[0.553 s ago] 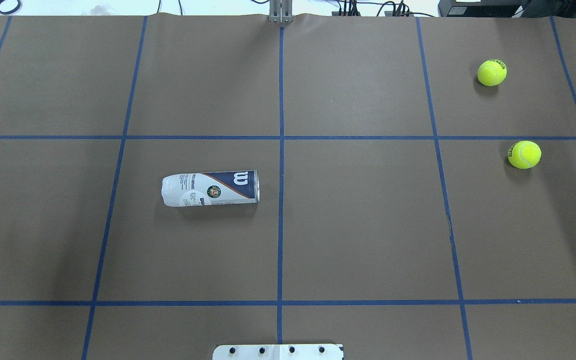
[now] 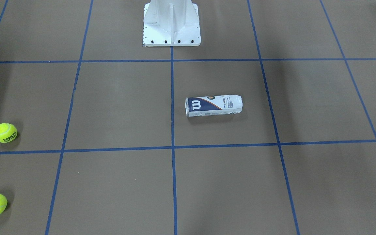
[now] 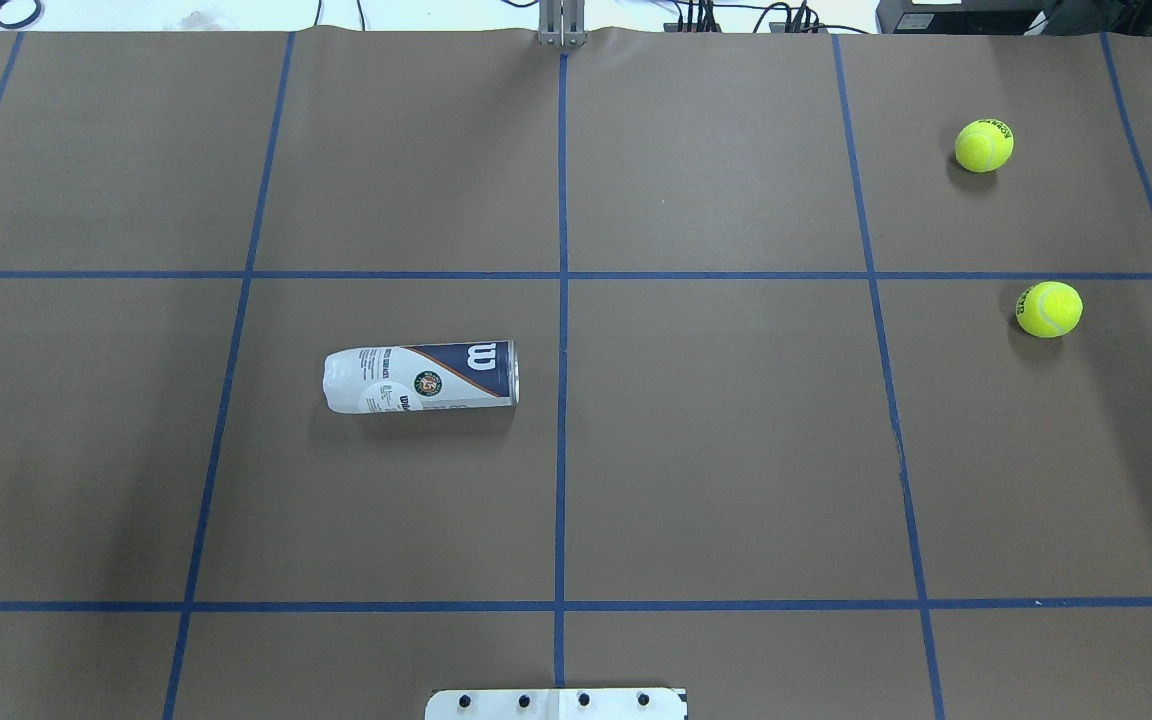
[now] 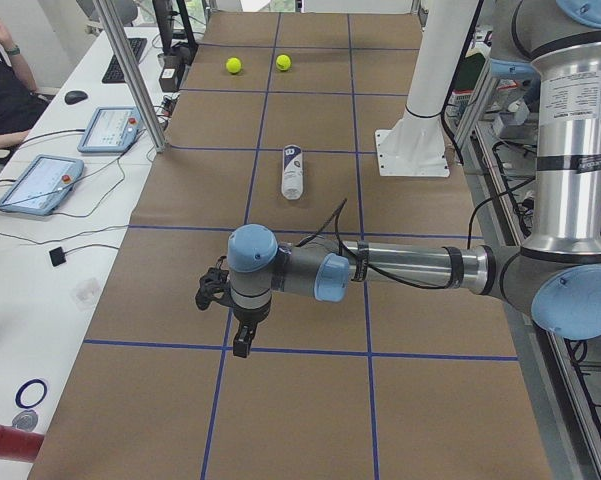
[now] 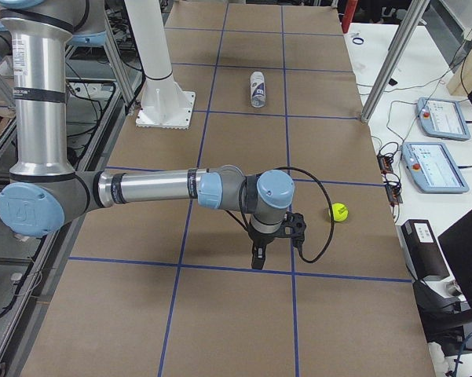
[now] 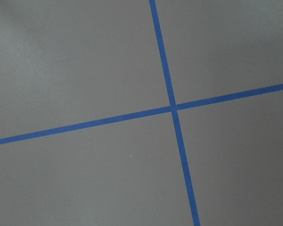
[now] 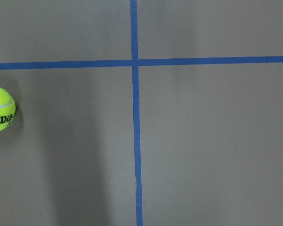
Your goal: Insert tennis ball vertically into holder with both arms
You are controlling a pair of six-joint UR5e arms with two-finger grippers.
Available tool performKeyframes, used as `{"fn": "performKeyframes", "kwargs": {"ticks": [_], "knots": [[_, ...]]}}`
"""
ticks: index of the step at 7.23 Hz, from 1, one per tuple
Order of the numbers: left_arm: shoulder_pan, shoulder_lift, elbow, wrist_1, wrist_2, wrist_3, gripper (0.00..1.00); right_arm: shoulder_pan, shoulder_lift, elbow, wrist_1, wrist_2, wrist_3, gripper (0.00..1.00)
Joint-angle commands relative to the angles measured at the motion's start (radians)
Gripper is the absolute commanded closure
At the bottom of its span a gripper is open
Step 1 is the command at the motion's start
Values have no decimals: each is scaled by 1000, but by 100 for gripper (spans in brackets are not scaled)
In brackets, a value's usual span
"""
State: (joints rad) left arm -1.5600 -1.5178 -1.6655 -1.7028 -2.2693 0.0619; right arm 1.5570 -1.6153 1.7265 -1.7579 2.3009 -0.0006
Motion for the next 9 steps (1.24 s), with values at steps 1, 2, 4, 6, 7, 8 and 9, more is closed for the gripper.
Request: {"fn": "performKeyframes", "kwargs": {"ticks": [1,2,4,6,7,8,9], "knots": [[-2,-4,9,0,1,-2,0,0,0,1,0,0,2,0],[-3,-1,9,0,-6,-10,0,0,1,1,0,0,2,0],[-2,-4,7,0,-31,-8,0,0,0,-1,0,0,4,0],[-2,-16,-6,0,-186,-13,0,0,5,-1,0,0,8,0],[9,-21,-38,37,-182,-14,0,0,6,1,0,0,8,0],[36,-44,-69,54,-177,-13,0,0,3,4,0,2,8,0],[104,-48,-101,66,-170,-13,0,0,2,5,0,3,7,0]]}}
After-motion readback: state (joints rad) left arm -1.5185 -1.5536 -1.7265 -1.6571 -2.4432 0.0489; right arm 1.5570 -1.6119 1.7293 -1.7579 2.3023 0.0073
